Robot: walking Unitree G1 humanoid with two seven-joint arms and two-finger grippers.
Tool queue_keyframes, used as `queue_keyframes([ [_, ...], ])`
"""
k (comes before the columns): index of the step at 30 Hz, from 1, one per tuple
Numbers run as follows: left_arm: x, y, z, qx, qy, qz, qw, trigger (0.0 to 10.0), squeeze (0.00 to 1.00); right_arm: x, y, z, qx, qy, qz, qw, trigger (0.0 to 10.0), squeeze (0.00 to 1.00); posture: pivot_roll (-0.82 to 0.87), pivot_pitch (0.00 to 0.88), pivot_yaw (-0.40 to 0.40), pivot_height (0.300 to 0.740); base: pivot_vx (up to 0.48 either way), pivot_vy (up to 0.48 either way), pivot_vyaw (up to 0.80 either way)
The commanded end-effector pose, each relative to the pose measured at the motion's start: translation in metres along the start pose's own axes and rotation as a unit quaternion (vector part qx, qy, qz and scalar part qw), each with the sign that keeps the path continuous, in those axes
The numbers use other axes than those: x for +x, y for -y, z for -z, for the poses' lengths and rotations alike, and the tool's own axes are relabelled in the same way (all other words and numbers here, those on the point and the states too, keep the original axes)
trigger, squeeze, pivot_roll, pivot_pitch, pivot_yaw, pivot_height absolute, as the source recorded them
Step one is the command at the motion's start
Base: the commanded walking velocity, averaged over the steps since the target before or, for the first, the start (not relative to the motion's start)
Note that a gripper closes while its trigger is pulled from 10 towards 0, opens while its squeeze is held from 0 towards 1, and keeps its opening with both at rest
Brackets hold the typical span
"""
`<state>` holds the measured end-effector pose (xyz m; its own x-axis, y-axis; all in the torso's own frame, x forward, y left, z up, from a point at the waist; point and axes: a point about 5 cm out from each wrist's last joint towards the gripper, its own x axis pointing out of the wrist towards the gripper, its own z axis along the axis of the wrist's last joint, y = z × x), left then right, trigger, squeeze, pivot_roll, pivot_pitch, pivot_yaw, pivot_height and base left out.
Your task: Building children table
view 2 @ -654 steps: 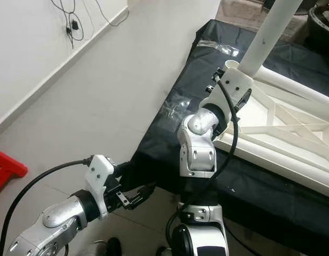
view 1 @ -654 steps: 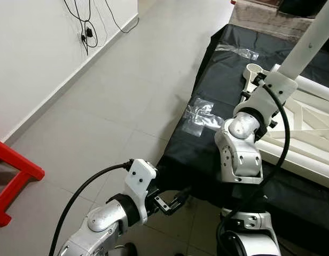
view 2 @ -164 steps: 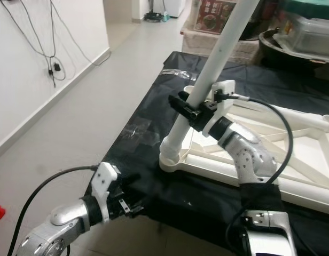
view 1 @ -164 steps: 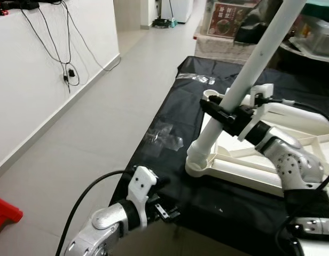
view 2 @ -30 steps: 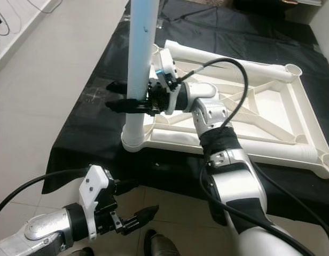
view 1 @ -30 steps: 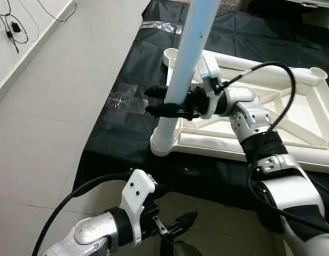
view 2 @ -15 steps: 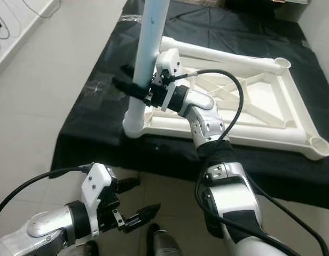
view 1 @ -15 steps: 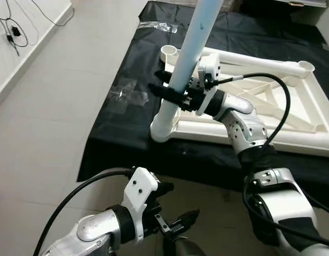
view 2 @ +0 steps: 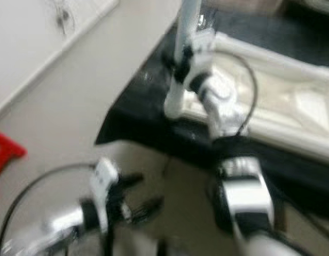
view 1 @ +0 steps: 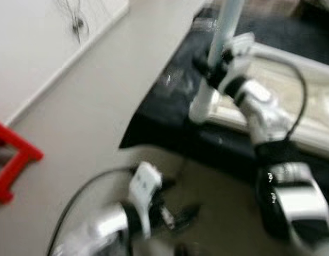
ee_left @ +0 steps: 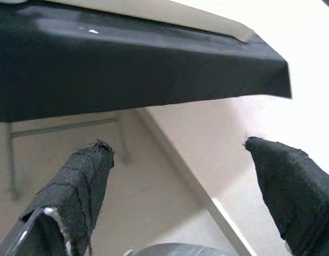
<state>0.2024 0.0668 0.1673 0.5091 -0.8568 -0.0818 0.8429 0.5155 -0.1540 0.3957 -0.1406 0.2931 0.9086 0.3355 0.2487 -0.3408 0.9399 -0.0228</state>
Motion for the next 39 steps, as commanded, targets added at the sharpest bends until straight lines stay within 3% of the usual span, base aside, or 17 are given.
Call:
queue_keyframes([
  [1,0.000,0.000,0.004,-0.003,-0.008,-0.002,1.000,10.0,0.00,-0.016,0.014,0.059,0.030,-0.121,0.082,0.989,10.0,0.00,0.10,0.288,-0.098,0.740,0.000,0.000,0.00],
  [3,0.001,-0.001,0.005,-0.001,-0.006,-0.002,1.000,10.0,0.00,-0.018,0.020,0.057,0.041,-0.103,0.188,0.976,10.0,0.00,0.10,0.282,-0.098,0.740,0.000,0.000,0.00],
  [9,0.002,-0.002,0.005,0.001,-0.005,-0.003,1.000,10.0,0.00,-0.020,0.023,0.059,0.046,-0.100,0.261,0.959,10.0,0.00,0.11,0.280,-0.099,0.740,0.000,0.000,0.00],
  [12,0.002,-0.003,0.006,0.002,-0.004,-0.005,1.000,10.0,0.00,-0.024,0.025,0.057,0.025,-0.088,0.346,0.934,10.0,0.00,0.11,0.278,-0.097,0.740,0.000,0.000,0.00],
  [18,0.003,-0.005,0.007,0.004,-0.002,-0.005,1.000,10.0,0.00,-0.025,0.013,0.051,0.001,-0.078,0.418,0.905,10.0,0.00,0.11,0.277,-0.095,0.740,0.000,0.000,0.00],
  [19,0.003,-0.005,0.007,0.004,-0.002,-0.004,1.000,10.0,0.00,-0.026,0.009,0.050,-0.003,-0.082,0.445,0.892,10.0,0.00,0.11,0.277,-0.093,0.740,0.000,0.000,0.00],
  [20,0.003,-0.005,0.007,0.004,-0.002,-0.004,1.000,10.0,0.00,-0.026,0.009,0.050,-0.003,-0.082,0.445,0.892,10.0,0.00,0.11,0.277,-0.093,0.740,0.000,0.000,0.00],
  [22,0.004,-0.006,0.008,0.006,-0.002,-0.004,1.000,10.0,0.00,-0.027,0.002,0.049,-0.004,-0.097,0.512,0.854,10.0,0.00,0.11,0.274,-0.091,0.740,0.000,0.000,0.00],
  [23,0.004,-0.006,0.008,0.006,-0.002,-0.004,1.000,10.0,0.00,-0.027,0.002,0.049,-0.004,-0.097,0.512,0.854,10.0,0.00,0.11,0.274,-0.091,0.740,0.000,0.000,0.00],
  [24,0.004,-0.006,0.008,0.006,-0.001,-0.004,1.000,10.0,0.00,-0.027,-0.003,0.048,0.005,-0.101,0.535,0.839,10.0,0.00,0.11,0.274,-0.091,0.740,0.000,0.000,0.00],
  [26,0.004,-0.006,0.009,0.006,-0.001,-0.004,1.000,10.0,0.00,-0.027,-0.007,0.047,0.016,-0.102,0.552,0.828,10.0,0.00,0.11,0.274,-0.091,0.740,0.000,0.000,0.00],
  [28,0.004,-0.006,0.009,0.006,-0.001,-0.004,1.000,10.0,0.00,-0.027,-0.007,0.047,0.016,-0.102,0.552,0.828,10.0,0.00,0.11,0.274,-0.091,0.740,0.000,0.000,0.00],
  [29,0.005,-0.007,0.009,0.006,-0.001,-0.004,1.000,10.0,0.00,-0.026,-0.014,0.046,0.025,-0.106,0.566,0.817,10.0,0.00,0.11,0.268,-0.094,0.740,0.000,0.000,0.00],
  [35,0.006,-0.008,0.009,0.006,-0.001,-0.005,1.000,10.0,0.00,-0.023,-0.023,0.045,0.038,-0.105,0.566,0.817,10.0,0.00,0.11,0.264,-0.094,0.740,0.000,0.000,0.00],
  [36,0.007,-0.009,0.010,0.005,-0.001,-0.006,1.000,10.0,0.00,-0.018,-0.033,0.038,0.048,-0.087,0.553,0.828,10.0,0.00,0.11,0.257,-0.095,0.740,0.000,0.000,0.00],
  [38,0.007,-0.009,0.010,0.005,-0.001,-0.006,1.000,10.0,0.00,-0.018,-0.033,0.038,0.048,-0.087,0.553,0.828,10.0,0.00,0.11,0.257,-0.095,0.740,0.000,0.000,0.00],
  [39,0.007,-0.010,0.011,0.003,-0.001,-0.010,1.000,10.0,0.00,-0.012,-0.040,0.026,0.049,-0.052,0.524,0.849,10.0,0.00,0.11,0.252,-0.093,0.740,0.000,0.000,0.00],
])
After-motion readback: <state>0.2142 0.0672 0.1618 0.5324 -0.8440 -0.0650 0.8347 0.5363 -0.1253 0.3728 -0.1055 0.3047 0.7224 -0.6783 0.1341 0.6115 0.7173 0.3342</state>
